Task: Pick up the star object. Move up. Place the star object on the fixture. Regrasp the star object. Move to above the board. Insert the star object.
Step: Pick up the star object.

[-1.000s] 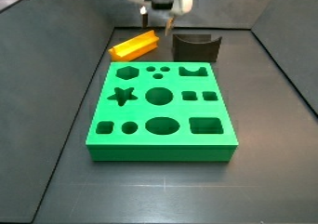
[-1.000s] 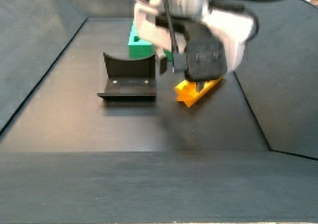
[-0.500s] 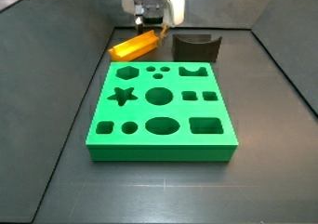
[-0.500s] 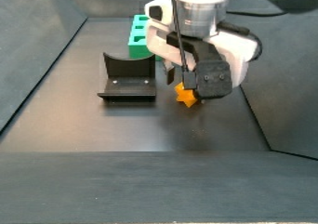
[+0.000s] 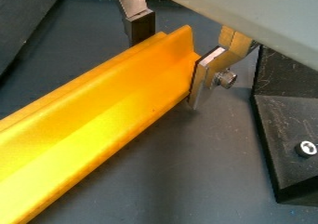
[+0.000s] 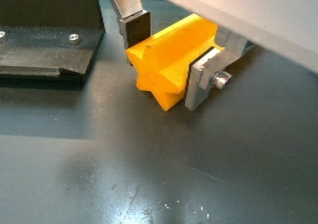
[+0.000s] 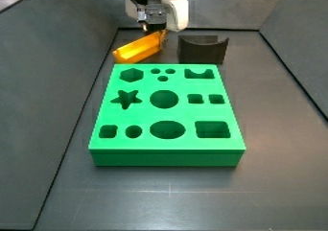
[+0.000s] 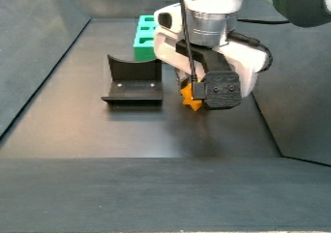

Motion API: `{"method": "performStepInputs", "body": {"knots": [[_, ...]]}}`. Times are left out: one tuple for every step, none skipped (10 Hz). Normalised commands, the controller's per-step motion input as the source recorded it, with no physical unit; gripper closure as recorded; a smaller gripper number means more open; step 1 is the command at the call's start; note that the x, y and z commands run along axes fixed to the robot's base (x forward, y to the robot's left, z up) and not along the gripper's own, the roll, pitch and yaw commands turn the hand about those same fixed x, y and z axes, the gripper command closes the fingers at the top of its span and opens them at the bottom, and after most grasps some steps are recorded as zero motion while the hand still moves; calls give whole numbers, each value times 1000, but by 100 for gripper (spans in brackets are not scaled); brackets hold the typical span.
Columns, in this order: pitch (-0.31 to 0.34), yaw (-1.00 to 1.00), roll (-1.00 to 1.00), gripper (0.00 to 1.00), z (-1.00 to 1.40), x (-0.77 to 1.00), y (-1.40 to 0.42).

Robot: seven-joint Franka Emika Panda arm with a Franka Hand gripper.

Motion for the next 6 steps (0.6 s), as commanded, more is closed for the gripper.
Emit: {"method": "performStepInputs", "body": {"knots": [[0,0,0,100,0,0,0],[0,0,0,100,0,0,0],[0,0,0,100,0,0,0],[0,0,0,100,0,0,0],[0,0,0,100,0,0,0],[0,0,0,100,0,0,0]]}}
